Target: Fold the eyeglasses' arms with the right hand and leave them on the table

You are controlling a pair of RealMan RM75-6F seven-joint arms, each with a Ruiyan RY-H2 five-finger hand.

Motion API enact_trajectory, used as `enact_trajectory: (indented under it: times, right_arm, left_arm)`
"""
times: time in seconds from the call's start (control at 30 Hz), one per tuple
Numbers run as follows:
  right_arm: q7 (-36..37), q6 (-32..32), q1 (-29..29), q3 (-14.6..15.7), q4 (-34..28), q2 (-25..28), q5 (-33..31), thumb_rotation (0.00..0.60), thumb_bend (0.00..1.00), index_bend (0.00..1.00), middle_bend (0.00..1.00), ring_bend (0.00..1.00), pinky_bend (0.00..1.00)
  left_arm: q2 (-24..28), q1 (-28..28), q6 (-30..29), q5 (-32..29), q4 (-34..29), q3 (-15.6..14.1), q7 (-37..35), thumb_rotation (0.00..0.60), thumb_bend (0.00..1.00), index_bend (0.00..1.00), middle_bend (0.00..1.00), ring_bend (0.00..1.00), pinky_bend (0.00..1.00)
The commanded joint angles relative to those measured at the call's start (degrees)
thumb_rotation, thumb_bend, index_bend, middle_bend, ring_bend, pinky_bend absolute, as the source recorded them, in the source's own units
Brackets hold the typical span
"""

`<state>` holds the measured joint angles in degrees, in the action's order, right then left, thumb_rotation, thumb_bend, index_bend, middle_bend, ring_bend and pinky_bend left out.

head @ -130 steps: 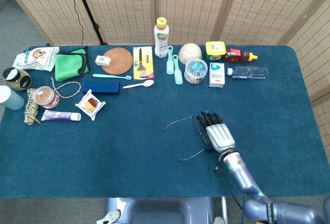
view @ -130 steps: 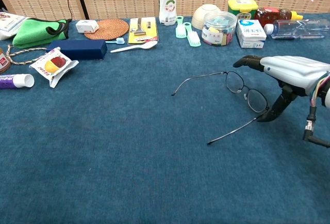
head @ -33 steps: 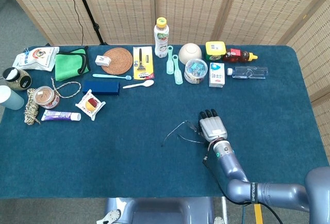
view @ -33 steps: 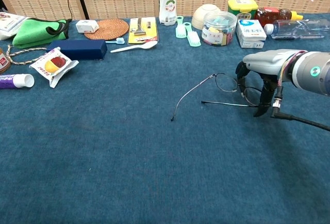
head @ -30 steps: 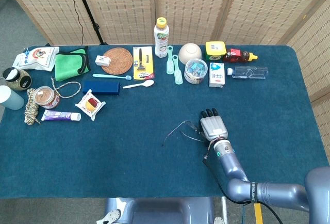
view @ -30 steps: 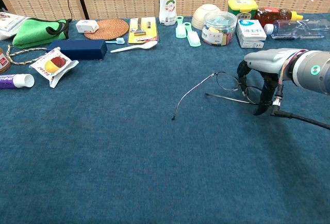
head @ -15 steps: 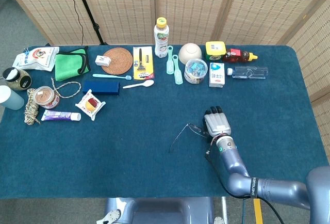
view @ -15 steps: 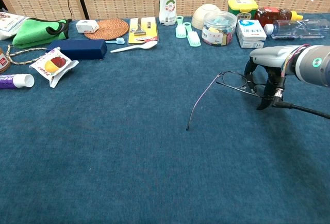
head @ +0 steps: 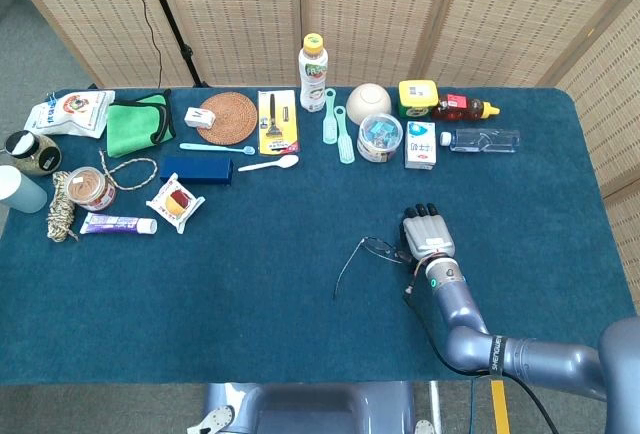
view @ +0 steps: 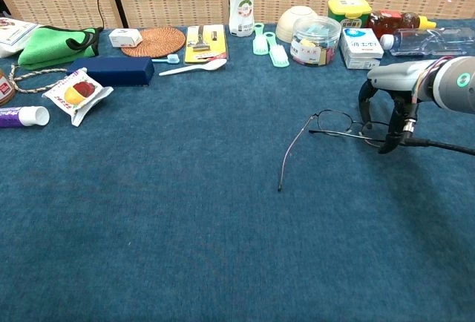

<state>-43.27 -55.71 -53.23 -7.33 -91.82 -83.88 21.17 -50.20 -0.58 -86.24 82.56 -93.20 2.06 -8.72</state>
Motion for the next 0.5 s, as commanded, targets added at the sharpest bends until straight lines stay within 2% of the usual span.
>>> enact_trajectory:
  times: [0.03, 0.3, 0.5]
  right_arm:
    - [0.46, -0.07, 0.22, 0.34, -1.46, 1.16, 0.36, 0.6, 0.12, 0.43, 0.1, 0.02, 0.0]
    - [7.04, -0.88, 2.52, -1.47, -7.52, 5.61, 5.85, 0.6, 0.13, 0.34, 0.05, 0.0, 0.0]
    - [13.33, -0.56, 4.04, -3.41, -9.57, 5.98, 12.22, 0.6, 0.13, 0.28, 0.03, 0.0, 0.0]
  left_arm:
    - [0.03, 0.04, -0.04, 0.03, -0.11, 0.04, 0.09, 0.565, 0.44, 0.09, 0.1, 0.1, 0.0]
    - [-0.04, 0.13, 0.06, 0.09, -0.37, 0.01, 0.4, 0.565, 0.44, 0.09, 0.1, 0.1, 0.0]
    - [-0.11, 0.24, 0.1, 0.16, -0.51, 0.03, 0.56, 0.564, 0.44, 0.09, 0.1, 0.1, 0.0]
